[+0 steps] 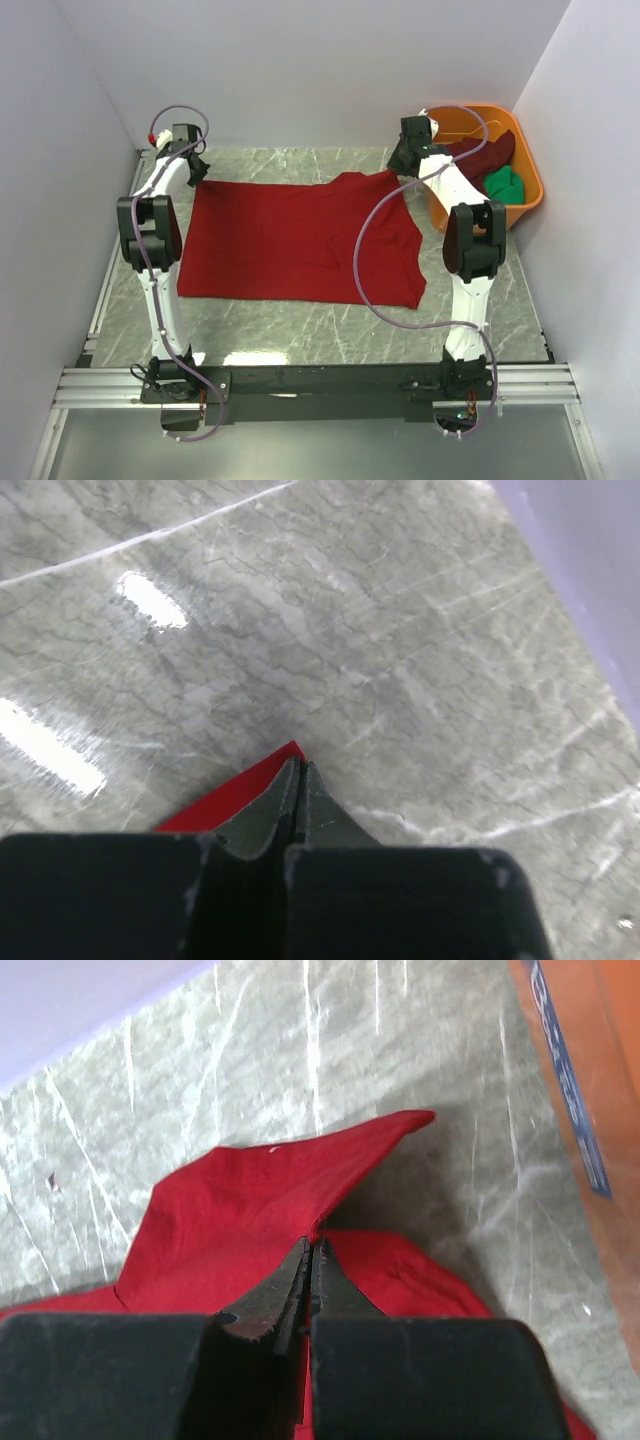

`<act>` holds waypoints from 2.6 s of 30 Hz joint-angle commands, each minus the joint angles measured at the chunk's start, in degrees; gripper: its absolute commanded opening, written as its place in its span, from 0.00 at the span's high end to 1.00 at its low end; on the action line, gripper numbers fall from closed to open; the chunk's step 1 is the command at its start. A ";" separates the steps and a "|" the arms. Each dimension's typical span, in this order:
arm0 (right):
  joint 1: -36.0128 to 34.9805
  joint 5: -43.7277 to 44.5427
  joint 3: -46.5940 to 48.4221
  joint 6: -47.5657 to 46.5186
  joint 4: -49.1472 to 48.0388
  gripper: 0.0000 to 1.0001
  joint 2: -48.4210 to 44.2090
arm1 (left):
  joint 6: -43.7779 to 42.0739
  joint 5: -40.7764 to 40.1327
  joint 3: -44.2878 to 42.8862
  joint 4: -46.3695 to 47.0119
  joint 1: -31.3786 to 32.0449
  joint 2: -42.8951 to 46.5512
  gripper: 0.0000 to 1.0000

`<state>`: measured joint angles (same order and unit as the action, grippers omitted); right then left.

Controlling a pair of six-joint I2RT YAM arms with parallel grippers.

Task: Fold and stack the t-shirts
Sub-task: Fold the tshirt

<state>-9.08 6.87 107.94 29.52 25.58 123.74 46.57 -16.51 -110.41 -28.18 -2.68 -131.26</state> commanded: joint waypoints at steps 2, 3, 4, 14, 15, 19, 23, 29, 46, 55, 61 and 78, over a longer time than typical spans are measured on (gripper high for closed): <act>0.38 -0.46 -5.18 0.10 -4.14 1.00 -7.28 | -0.07 1.48 3.70 4.10 -1.01 7.33 1.00; 0.29 -0.37 -7.20 0.28 -4.40 1.00 -8.07 | 0.45 1.48 4.58 4.28 -1.01 8.82 1.00; 0.29 -0.37 -8.26 0.28 -4.58 1.00 -9.56 | 0.72 1.57 5.55 4.54 -1.10 9.70 1.00; -0.67 0.07 -28.10 1.77 -7.30 1.00 -24.41 | 2.65 1.57 20.30 6.56 -2.51 21.04 1.00; -0.67 -0.02 -29.53 2.03 -7.65 1.00 -25.73 | 3.00 1.31 21.28 6.30 -2.60 22.70 1.00; -1.11 -0.20 -36.30 2.56 -8.62 1.00 -31.88 | 4.06 1.05 26.82 7.17 -2.77 27.10 1.00; -1.29 -1.07 -42.09 3.00 -9.32 1.00 -36.20 | 5.37 1.13 32.96 7.53 -3.03 30.18 1.00; -1.73 -1.07 -47.90 2.83 -9.94 1.00 -41.39 | 6.34 1.66 39.04 8.32 -3.56 34.22 1.00; -2.17 -1.77 -58.63 2.83 -13.19 1.00 -46.75 | 9.15 1.13 46.16 8.15 -3.65 38.53 1.00; -2.08 -3.88 -62.58 3.70 -16.09 1.00 -45.26 | 10.91 1.22 52.31 9.55 -3.74 41.87 1.00; -2.26 -4.76 -64.25 3.53 -16.88 0.99 -44.99 | 11.79 0.96 54.42 9.29 -3.74 43.10 0.99; -2.26 -1.69 -54.09 1.60 -10.55 0.46 -44.75 | 8.46 2.55 51.98 10.79 3.97 49.09 0.57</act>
<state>-11.07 3.18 47.27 32.27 14.44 75.42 58.00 -14.63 -54.11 -19.68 -3.86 -81.49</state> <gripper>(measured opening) 0.543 0.422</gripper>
